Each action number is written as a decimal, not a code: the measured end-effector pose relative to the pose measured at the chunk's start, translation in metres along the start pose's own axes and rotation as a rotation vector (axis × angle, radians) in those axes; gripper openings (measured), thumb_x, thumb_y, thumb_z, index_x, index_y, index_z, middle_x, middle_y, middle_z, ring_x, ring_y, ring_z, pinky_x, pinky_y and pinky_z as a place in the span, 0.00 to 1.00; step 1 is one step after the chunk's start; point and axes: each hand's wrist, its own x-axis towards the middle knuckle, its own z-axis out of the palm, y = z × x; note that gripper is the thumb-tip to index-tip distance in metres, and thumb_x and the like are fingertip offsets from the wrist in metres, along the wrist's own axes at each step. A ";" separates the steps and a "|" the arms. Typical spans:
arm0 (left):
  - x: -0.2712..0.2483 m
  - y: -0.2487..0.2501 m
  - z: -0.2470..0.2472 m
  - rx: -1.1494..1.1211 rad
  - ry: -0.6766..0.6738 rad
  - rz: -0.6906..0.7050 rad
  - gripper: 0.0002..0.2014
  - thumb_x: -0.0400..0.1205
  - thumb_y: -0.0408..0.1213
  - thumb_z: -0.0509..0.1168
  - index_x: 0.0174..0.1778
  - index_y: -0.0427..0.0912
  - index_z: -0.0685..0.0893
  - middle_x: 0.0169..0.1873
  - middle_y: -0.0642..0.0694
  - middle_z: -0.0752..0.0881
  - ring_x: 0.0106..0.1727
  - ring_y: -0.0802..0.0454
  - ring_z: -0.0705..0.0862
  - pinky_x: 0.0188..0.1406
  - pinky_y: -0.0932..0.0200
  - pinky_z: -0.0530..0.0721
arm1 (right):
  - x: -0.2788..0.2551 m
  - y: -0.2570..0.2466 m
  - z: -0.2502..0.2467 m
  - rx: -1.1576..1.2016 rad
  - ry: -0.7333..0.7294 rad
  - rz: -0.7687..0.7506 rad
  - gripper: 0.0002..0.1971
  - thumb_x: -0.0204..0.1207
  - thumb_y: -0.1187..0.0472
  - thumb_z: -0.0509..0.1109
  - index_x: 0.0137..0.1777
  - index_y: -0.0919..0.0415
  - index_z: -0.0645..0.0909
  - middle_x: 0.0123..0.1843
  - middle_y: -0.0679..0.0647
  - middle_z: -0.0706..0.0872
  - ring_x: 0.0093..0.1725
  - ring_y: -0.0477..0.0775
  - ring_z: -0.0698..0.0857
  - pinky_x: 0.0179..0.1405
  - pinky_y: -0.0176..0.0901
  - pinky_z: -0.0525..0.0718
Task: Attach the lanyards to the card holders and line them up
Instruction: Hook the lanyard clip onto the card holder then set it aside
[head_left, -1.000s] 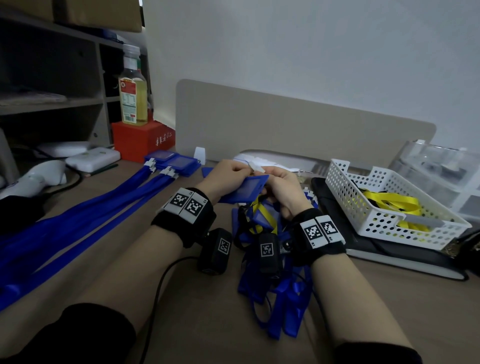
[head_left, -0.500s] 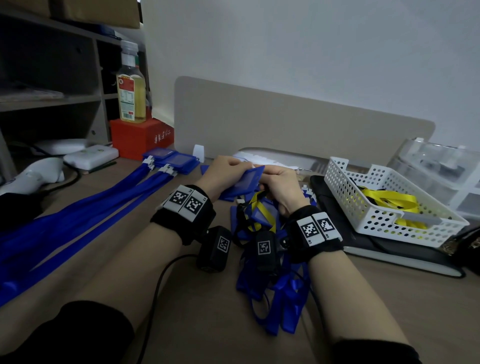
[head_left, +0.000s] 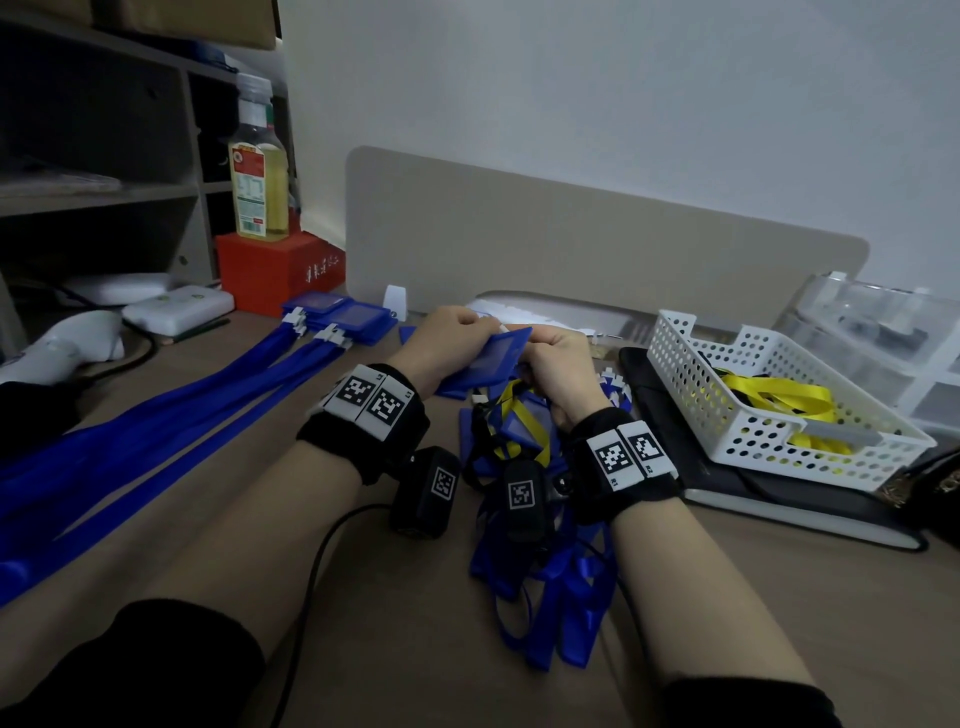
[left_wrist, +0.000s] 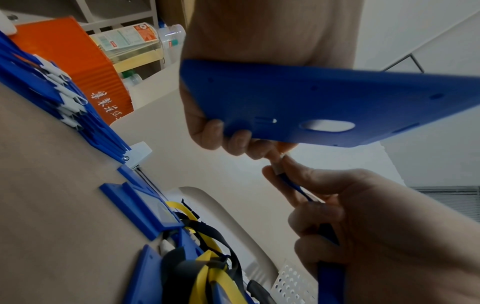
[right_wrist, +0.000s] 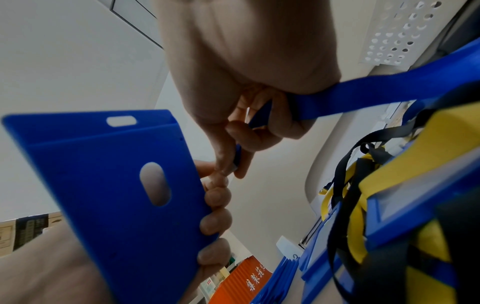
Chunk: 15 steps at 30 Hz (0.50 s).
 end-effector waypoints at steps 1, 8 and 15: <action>0.000 0.000 -0.001 0.008 -0.005 0.004 0.14 0.83 0.41 0.62 0.31 0.42 0.77 0.29 0.46 0.77 0.32 0.52 0.74 0.32 0.59 0.69 | 0.001 0.001 0.000 -0.002 0.005 -0.002 0.20 0.70 0.79 0.64 0.31 0.56 0.90 0.34 0.63 0.85 0.36 0.60 0.77 0.36 0.49 0.77; 0.001 0.000 0.000 0.056 -0.014 0.025 0.11 0.82 0.41 0.63 0.34 0.42 0.79 0.32 0.48 0.79 0.35 0.53 0.76 0.35 0.59 0.72 | 0.005 0.008 0.002 0.035 0.044 -0.004 0.13 0.75 0.68 0.73 0.31 0.55 0.90 0.31 0.60 0.85 0.38 0.60 0.76 0.40 0.54 0.74; 0.003 0.000 -0.002 0.113 -0.018 0.047 0.13 0.80 0.43 0.66 0.32 0.44 0.73 0.31 0.49 0.76 0.36 0.52 0.74 0.36 0.58 0.70 | 0.001 0.003 0.001 0.044 0.017 0.000 0.05 0.77 0.65 0.73 0.40 0.60 0.88 0.21 0.48 0.83 0.20 0.44 0.75 0.24 0.37 0.74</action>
